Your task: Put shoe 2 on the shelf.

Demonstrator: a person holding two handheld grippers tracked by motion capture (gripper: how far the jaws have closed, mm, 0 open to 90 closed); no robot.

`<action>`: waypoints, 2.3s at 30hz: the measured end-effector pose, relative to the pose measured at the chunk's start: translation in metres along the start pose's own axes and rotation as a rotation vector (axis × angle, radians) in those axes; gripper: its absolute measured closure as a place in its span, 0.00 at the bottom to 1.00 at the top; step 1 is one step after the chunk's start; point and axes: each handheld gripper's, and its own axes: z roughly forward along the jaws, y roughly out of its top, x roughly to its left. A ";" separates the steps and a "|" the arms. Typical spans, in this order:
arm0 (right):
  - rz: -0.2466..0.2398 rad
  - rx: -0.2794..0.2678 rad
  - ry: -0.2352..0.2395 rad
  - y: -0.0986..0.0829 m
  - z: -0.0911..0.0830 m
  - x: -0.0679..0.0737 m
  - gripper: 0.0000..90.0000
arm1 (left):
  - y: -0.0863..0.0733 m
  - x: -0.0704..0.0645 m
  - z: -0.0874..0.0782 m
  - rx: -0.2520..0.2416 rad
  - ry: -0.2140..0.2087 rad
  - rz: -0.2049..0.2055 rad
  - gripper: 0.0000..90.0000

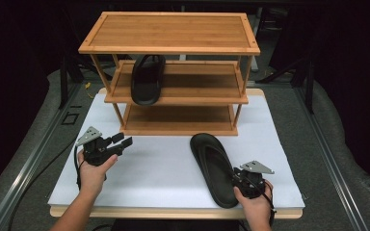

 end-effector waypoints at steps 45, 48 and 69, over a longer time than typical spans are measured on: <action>-0.047 -0.031 -0.053 0.008 -0.003 0.010 0.94 | 0.001 0.008 -0.005 -0.018 0.035 -0.021 0.57; -0.018 -0.051 -0.029 0.009 -0.006 0.008 0.94 | 0.000 0.008 -0.005 -0.013 0.040 -0.018 0.57; 0.053 -0.169 -0.013 0.019 -0.036 0.004 0.94 | 0.000 0.010 -0.005 -0.010 0.051 -0.021 0.57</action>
